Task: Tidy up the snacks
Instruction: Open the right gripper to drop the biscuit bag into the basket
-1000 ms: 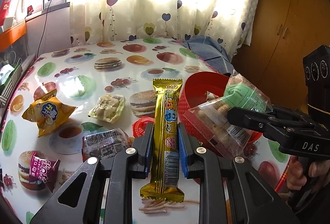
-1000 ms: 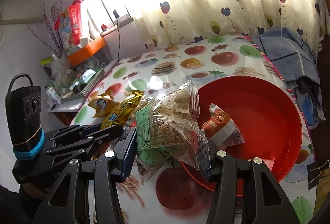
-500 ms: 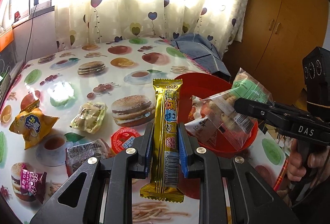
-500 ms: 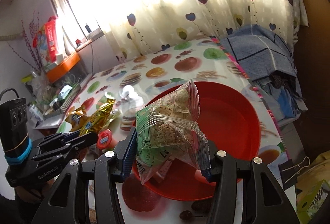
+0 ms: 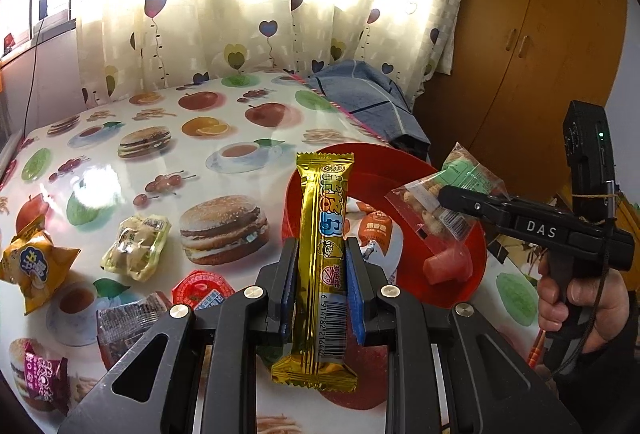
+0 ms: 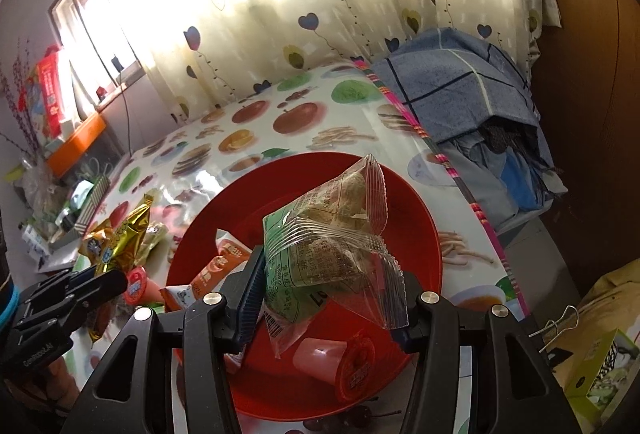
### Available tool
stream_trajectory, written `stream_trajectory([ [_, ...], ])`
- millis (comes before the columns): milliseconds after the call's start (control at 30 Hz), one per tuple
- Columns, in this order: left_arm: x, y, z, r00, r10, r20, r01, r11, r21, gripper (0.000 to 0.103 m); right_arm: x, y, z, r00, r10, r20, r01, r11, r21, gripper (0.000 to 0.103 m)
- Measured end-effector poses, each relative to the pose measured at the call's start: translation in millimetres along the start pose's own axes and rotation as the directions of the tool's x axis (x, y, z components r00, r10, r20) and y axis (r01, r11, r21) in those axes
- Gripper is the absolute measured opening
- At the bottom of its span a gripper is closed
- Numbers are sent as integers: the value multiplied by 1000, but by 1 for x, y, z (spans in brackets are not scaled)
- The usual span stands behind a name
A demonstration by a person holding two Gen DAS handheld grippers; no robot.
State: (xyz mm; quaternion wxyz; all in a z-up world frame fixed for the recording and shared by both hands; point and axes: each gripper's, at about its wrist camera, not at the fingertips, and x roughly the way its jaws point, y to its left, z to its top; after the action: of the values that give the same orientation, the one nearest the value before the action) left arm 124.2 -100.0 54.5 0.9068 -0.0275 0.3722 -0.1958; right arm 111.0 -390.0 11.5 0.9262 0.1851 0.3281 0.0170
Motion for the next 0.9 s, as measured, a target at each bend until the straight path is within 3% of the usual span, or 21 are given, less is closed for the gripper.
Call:
stream_trajectory([
  [333,9,-13,3,999,-44,-7,45,999,20,24,15,-8,0,998,-53,-31,53,999,4,56],
  [567,16,-23,4,997,-68,-21,68,997,34,24,-3,-13,0,994,-105,20,105,995,1,58],
  [900,32,-48,3,986,-152,-67,156,986,63,24,-27,-8,1,993,-83,78,85,996,-24,58],
])
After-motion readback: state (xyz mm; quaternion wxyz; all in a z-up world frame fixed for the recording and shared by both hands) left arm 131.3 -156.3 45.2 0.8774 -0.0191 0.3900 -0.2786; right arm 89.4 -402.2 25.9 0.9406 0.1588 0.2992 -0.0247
